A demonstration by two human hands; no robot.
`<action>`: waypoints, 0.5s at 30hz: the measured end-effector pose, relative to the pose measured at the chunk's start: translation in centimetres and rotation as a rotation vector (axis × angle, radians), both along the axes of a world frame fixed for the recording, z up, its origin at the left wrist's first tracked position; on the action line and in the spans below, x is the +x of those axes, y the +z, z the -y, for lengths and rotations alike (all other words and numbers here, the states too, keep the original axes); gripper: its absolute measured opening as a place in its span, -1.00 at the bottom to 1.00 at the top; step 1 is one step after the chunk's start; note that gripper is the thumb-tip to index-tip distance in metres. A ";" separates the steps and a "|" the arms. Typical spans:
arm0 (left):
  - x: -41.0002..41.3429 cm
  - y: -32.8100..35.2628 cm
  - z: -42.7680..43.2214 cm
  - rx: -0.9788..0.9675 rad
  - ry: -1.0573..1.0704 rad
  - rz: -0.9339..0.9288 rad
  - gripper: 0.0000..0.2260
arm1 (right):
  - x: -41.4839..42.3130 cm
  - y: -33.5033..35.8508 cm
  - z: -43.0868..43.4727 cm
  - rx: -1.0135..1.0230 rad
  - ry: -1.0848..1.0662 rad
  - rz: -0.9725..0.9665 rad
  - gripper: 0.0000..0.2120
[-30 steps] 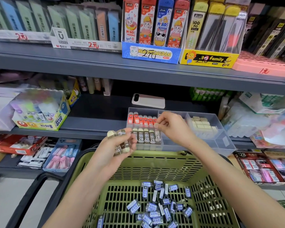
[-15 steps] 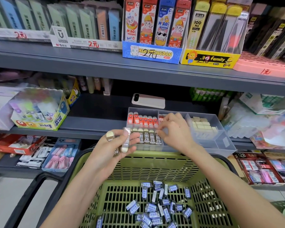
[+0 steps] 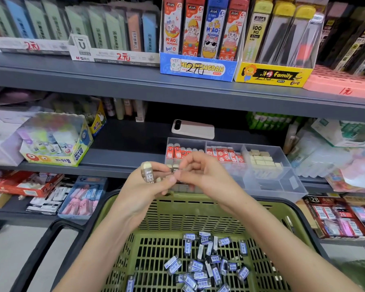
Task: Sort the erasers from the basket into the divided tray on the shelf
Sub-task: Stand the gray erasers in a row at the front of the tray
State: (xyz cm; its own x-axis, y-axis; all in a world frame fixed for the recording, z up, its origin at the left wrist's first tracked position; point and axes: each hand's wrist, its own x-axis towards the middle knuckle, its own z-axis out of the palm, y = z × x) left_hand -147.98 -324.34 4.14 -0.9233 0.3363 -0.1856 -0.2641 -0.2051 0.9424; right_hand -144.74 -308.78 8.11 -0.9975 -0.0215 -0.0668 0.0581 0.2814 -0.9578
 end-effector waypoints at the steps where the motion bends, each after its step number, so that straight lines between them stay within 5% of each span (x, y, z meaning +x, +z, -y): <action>1: -0.1 -0.1 0.2 0.017 0.002 -0.003 -0.62 | 0.0 0.0 -0.1 -0.043 0.013 0.043 -0.89; 9: -0.9 -0.5 0.3 0.243 0.172 0.119 -0.81 | -0.3 -0.4 0.3 0.033 0.092 0.077 -0.47; 15: -1.7 -0.8 1.6 0.122 0.276 0.319 -0.74 | -3.4 -1.0 -0.1 -0.131 -0.187 0.138 -0.65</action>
